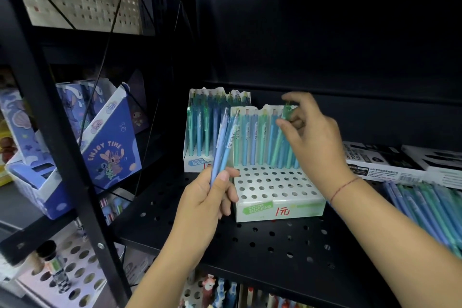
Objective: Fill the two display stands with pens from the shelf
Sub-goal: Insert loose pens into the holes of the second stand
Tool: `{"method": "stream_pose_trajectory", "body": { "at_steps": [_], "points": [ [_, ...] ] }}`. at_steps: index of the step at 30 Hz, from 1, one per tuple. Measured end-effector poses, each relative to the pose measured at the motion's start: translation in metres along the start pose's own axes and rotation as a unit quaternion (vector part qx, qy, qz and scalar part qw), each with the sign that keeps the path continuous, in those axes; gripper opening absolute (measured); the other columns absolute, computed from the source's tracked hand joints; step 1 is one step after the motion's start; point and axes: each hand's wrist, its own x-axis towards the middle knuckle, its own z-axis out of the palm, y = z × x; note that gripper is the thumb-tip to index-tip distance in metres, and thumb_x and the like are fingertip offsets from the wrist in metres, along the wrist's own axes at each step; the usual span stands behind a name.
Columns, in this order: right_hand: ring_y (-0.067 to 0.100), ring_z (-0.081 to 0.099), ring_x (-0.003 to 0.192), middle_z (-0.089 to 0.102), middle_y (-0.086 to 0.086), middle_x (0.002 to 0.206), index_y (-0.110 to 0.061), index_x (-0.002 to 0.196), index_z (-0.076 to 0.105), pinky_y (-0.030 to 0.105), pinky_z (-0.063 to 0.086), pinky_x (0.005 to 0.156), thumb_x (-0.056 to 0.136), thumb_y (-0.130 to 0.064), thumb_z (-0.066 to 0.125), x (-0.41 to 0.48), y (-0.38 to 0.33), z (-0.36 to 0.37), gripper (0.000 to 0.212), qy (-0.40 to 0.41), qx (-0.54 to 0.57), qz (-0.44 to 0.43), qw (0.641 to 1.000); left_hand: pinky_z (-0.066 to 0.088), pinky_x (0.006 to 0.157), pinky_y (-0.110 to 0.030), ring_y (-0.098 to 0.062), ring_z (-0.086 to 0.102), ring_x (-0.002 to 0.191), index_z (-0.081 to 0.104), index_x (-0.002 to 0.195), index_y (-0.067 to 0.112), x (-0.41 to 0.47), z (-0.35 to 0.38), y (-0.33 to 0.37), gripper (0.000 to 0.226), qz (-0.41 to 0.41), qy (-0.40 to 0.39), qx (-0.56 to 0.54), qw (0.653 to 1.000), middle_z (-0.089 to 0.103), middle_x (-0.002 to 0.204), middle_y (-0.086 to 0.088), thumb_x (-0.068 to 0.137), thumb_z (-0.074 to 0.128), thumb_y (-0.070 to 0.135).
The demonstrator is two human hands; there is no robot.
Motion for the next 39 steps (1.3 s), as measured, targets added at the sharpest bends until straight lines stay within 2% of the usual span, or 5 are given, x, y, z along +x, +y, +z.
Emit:
{"method": "stream_pose_trajectory", "body": {
  "at_steps": [12,19,27,34,39],
  "points": [
    [0.010,0.048,0.072,0.045,-0.011,0.079,-0.025,0.129,0.058,0.035,0.051,0.071,0.094,-0.029,0.056,-0.002,0.003,0.006,0.035,-0.032,-0.107,0.023,0.993,0.041,0.058,-0.013,-0.008,0.041,0.051,0.067,0.097,0.027,0.000,0.000,-0.001,0.025,0.002,-0.006,0.020,1.000,0.057,0.066,0.002,0.099,0.042,0.029],
    [0.015,0.064,0.062,0.066,0.003,0.097,-0.023,0.118,0.056,0.023,0.051,0.054,0.094,-0.020,0.056,-0.013,-0.033,0.010,0.024,-0.196,0.306,0.108,0.925,0.040,0.056,-0.016,-0.007,0.038,0.049,0.067,0.096,0.025,-0.002,0.002,0.006,0.026,0.001,-0.021,0.027,0.999,0.054,0.062,0.003,0.098,0.042,0.031],
    [0.013,0.062,0.060,0.065,0.001,0.070,-0.004,0.104,0.061,0.023,0.054,0.057,0.093,-0.004,0.054,-0.014,-0.037,0.015,0.013,-0.199,0.397,0.121,0.888,0.038,0.056,-0.012,-0.008,0.040,0.049,0.062,0.073,0.013,-0.003,0.002,0.008,0.037,-0.005,-0.025,0.059,0.998,0.051,0.047,0.010,0.098,0.043,0.033],
    [0.012,0.065,0.068,0.069,0.001,0.078,-0.021,0.116,0.053,0.029,0.055,0.066,0.096,-0.016,0.053,0.003,-0.016,-0.006,0.020,0.035,0.229,0.081,0.970,0.044,0.064,-0.013,-0.012,0.045,0.049,0.070,0.071,0.021,-0.001,0.001,0.004,0.038,-0.009,0.003,0.038,0.999,0.068,0.109,0.019,0.092,0.044,0.040],
    [0.013,0.063,0.070,0.065,-0.001,0.074,-0.026,0.138,0.038,0.035,0.054,0.071,0.094,-0.020,0.057,-0.002,-0.005,-0.001,0.048,0.030,0.060,0.028,0.997,0.043,0.063,-0.012,-0.010,0.044,0.047,0.069,0.072,0.021,-0.001,0.001,0.004,0.038,-0.009,-0.006,0.037,0.999,0.069,0.109,0.016,0.088,0.043,0.045]
  ]
}}
